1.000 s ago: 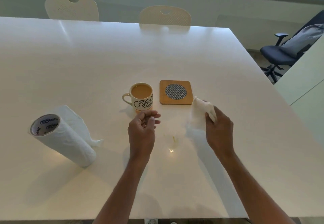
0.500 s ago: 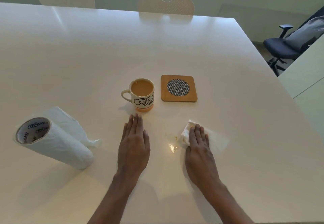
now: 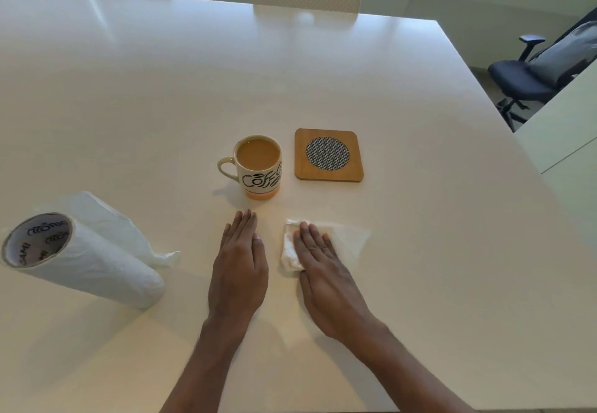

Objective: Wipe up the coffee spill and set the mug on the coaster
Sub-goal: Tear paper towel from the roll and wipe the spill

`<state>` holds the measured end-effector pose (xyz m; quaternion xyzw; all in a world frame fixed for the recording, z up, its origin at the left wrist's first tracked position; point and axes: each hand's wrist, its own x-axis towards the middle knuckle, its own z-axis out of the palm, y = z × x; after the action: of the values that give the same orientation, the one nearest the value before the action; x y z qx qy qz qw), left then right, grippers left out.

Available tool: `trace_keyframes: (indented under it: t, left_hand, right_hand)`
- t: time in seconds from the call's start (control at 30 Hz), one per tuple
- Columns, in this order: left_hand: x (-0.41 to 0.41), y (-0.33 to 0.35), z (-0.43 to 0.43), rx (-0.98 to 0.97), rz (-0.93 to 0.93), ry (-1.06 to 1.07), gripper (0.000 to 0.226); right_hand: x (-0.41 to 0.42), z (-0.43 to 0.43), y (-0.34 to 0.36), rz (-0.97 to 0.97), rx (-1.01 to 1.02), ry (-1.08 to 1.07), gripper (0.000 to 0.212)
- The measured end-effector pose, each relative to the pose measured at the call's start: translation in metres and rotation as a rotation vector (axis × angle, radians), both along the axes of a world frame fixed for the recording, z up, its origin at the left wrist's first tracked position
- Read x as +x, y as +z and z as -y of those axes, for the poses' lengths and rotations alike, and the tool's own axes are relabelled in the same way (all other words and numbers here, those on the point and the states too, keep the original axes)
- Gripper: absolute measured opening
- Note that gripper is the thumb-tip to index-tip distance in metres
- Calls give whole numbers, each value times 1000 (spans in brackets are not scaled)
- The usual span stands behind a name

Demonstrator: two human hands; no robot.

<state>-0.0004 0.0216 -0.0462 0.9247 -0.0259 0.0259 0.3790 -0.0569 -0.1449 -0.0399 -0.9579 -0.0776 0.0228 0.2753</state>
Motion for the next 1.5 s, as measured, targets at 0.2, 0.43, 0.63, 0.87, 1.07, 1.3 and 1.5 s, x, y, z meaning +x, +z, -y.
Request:
trace_keyframes:
  t: [0.2,0.43,0.63,0.87,1.07,1.3,1.5]
  left_hand:
    - [1,0,-2,-34,-9,13,47]
    - [0,2,-2,-28,-13,2,47]
    - [-1,4,-3,-48,-22,-5,48]
    - [-1,5,-5,-35,-16,-7,48]
    - [-1,4,-4,-24,-12,-7,48]
    - [-1,2,-4,-21,-9,-12,47]
    - [-1,4,-4,-36,-7,-8,47]
  right_hand:
    - [-8,24,13,-91,82,311,60]
    - [-4,72,32,-310,251,520,59]
    - [0,95,39,-401,397,490,54]
    - [-2,120,40,-479,957,-202,53]
    - [1,141,62,-439,1454,-602,32]
    - [-41,102,57,-479,1390,-369,32]
    - [-42,89,39,-191,864,-521,18]
